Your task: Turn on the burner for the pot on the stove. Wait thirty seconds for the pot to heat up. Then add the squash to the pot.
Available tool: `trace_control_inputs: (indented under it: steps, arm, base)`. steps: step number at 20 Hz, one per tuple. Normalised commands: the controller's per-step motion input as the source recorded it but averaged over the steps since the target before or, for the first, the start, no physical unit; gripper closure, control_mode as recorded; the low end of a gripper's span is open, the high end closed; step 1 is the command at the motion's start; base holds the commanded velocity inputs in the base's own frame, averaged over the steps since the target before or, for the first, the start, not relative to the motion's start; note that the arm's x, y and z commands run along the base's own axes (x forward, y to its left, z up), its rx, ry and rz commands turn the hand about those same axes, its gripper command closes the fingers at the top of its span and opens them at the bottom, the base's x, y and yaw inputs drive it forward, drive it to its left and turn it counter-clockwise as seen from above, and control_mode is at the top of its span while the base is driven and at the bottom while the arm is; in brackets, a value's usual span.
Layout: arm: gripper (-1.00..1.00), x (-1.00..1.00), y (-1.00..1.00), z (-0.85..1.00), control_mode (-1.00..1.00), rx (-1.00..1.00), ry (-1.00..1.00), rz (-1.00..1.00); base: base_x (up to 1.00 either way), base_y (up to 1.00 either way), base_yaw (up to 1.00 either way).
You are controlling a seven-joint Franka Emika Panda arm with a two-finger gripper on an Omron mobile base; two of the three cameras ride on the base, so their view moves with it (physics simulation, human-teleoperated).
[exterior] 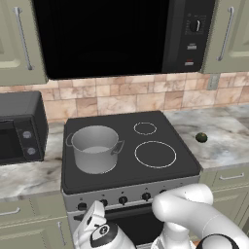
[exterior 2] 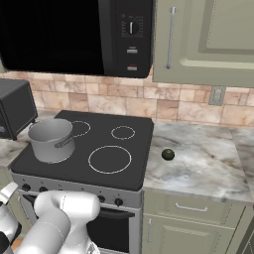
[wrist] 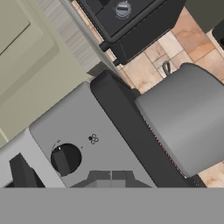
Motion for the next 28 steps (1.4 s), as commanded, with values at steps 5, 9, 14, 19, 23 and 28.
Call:
trace_control_inputs:
  steps: [5,9,14,19,23,28]
  arm:
    - [1.00,0.00,0.00,0.00,-1.00,0.00,0.00,0.00]
    - [1.00,0.00,0.00,0.00,-1.00,0.00,0.00,0.00]
    - [1.00,0.00,0.00,0.00,-1.00,0.00,0.00,0.00]
    - [1.00,0.00,0.00,0.00,-1.00,0.00,0.00,0.00]
    - [1.00,0.00,0.00,0.00,-1.00,0.00,0.00,0.00]
    - [1.00,0.00,0.00,0.00,-1.00,0.00,0.00,0.00]
  base:
    - [0.00,0.00,0.00]
    - [0.00,0.00,0.00]
    - [0.00,0.00,0.00]
    - [0.00,0.00,0.00]
    - [0.00,0.00,0.00]
    - [0.00,0.00,0.00]
